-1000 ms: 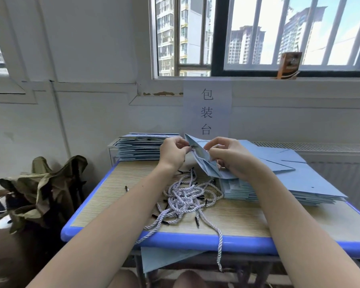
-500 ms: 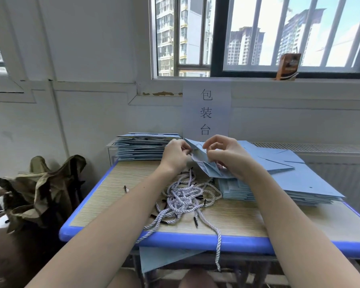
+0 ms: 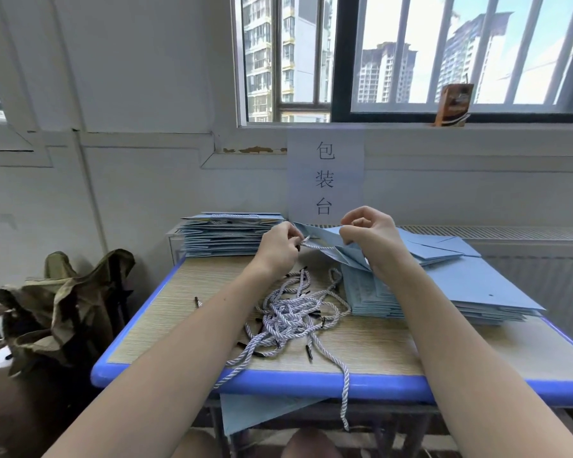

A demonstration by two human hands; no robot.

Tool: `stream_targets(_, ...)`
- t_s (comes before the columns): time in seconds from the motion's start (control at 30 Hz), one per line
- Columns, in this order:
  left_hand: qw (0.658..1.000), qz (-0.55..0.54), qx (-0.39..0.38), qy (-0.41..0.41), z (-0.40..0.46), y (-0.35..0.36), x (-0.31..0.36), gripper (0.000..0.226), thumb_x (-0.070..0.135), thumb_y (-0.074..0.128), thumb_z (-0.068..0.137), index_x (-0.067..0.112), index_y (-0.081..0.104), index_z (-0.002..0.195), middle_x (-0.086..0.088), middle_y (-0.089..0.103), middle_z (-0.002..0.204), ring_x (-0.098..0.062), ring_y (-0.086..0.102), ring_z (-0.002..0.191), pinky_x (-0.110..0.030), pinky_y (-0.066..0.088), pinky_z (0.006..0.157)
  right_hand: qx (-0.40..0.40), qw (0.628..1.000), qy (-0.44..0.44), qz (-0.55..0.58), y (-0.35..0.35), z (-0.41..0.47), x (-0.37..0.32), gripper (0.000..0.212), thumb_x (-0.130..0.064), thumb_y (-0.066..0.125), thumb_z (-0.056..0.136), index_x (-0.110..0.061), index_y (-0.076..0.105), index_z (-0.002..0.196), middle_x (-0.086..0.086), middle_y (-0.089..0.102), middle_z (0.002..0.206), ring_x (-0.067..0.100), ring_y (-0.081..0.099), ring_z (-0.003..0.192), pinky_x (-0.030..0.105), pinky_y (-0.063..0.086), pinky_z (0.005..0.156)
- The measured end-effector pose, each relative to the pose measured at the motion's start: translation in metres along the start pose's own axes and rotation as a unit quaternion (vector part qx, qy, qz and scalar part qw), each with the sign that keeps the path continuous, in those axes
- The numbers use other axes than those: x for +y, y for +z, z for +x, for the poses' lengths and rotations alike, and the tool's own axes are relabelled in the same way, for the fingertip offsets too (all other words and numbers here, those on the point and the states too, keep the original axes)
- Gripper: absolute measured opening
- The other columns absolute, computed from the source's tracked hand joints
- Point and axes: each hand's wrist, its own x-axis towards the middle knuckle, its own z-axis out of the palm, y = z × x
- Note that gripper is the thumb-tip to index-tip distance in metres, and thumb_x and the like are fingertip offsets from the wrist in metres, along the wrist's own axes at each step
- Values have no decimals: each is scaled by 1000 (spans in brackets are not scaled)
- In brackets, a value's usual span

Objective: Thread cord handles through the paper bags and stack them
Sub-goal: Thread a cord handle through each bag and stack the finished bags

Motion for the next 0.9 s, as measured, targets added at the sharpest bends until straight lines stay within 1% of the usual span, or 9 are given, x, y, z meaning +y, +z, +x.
stream_targets(0.17, 994, -102, 22, -27, 4, -1, -1, 18, 8, 49, 100, 15, 60, 88, -1, 58, 77, -16, 50, 65, -29, 39, 59, 1, 1000, 14, -5, 0, 3, 3, 18, 7, 65, 73, -7, 66, 83, 2, 60, 59, 22, 49, 69, 33, 43, 67)
stream_targets(0.27, 990, -134, 37, -37, 3, -2, 0, 20, 6, 48, 100, 15, 61, 86, -1, 57, 74, -16, 48, 60, -29, 39, 58, 5, 1000, 21, -11, 0, 2, 2, 17, 6, 65, 73, -9, 65, 81, -3, 58, 53, 20, 45, 63, 19, 37, 50)
stream_targets(0.37, 990, -135, 32, -37, 1, -2, 2, 20, 6, 48, 100, 13, 62, 88, -3, 57, 75, -16, 49, 63, -33, 43, 63, 12, 1000, 26, -6, -1, 1, 1, 17, 7, 63, 74, -9, 64, 81, -7, 54, 47, 13, 42, 55, 14, 33, 42)
stream_targets(0.53, 987, -154, 7, -36, -4, -4, 8, 20, 5, 48, 101, 11, 62, 88, -4, 56, 77, -14, 49, 67, -38, 51, 73, 25, 999, 37, -4, -2, 2, 2, 18, 7, 62, 73, -7, 65, 84, -5, 51, 49, 11, 39, 52, 14, 33, 42)
stream_targets(0.6, 984, -172, -8, -37, -5, -4, 9, 20, 4, 48, 101, 9, 62, 88, -5, 55, 76, -13, 48, 64, -34, 51, 65, 28, 999, 40, -2, -2, 2, 3, 18, 7, 62, 71, -7, 65, 82, -3, 50, 51, 11, 37, 51, 16, 32, 43)
stream_targets(0.63, 982, -186, -20, -40, -6, -4, 9, 21, 3, 47, 101, 8, 62, 87, -6, 55, 75, -13, 47, 62, -29, 48, 57, 29, 999, 41, -4, -1, 3, 3, 18, 7, 62, 71, -7, 65, 81, -3, 51, 52, 11, 36, 51, 17, 32, 44)
stream_targets(0.7, 978, -202, -39, -45, -7, -4, 10, 22, 1, 47, 101, 7, 62, 86, -7, 55, 74, -11, 46, 57, -23, 43, 50, 29, 999, 41, -11, -1, 3, 4, 18, 6, 63, 70, -7, 65, 81, -3, 52, 52, 10, 36, 50, 20, 33, 47)
stream_targets(0.8, 975, -212, -48, -48, -7, -4, 10, 22, 0, 47, 101, 7, 62, 86, -9, 55, 75, -10, 46, 56, -22, 42, 49, 20, 999, 40, -15, -1, 3, 4, 17, 6, 63, 72, -7, 65, 83, -6, 53, 48, 11, 37, 51, 20, 34, 49)
stream_targets(0.9, 972, -223, -60, -48, -8, -5, 9, 20, -1, 48, 101, 4, 62, 88, -10, 54, 74, -11, 46, 54, -23, 43, 48, 22, 999, 44, -16, -1, 3, 4, 17, 6, 63, 73, -7, 65, 84, -4, 56, 51, 9, 38, 49, 18, 34, 47)
